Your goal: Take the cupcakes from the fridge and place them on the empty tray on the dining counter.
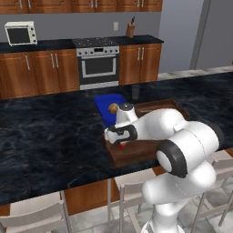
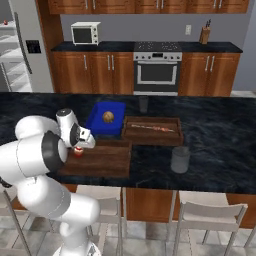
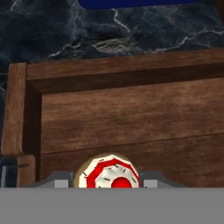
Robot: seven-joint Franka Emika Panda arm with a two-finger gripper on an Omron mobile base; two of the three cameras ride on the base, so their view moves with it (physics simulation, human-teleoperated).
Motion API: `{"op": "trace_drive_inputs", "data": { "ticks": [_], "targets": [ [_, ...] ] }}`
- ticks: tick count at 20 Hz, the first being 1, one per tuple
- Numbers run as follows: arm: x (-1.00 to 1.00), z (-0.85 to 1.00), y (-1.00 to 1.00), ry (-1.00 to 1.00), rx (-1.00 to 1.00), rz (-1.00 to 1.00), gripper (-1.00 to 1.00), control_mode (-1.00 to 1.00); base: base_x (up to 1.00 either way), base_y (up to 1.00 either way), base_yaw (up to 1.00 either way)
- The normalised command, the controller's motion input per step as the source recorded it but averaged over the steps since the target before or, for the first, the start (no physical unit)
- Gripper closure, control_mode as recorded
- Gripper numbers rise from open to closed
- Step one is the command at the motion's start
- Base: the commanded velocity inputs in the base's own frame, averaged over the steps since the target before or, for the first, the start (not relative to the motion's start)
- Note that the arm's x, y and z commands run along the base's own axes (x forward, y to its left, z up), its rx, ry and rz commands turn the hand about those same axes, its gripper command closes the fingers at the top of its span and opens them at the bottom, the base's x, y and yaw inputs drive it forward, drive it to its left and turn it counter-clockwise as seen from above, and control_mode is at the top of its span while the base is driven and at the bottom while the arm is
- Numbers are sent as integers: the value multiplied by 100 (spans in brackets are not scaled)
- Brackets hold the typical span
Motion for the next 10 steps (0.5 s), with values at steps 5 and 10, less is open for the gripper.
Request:
{"op": "trace_drive_inputs", "data": {
  "ticks": [5,10],
  "targets": [
    [11,-14,7,0,0,-7,-100,-100,0,0,0],
    [0,-3,0,0,0,-6,-100,-100,0,0,0]
  ]
}}
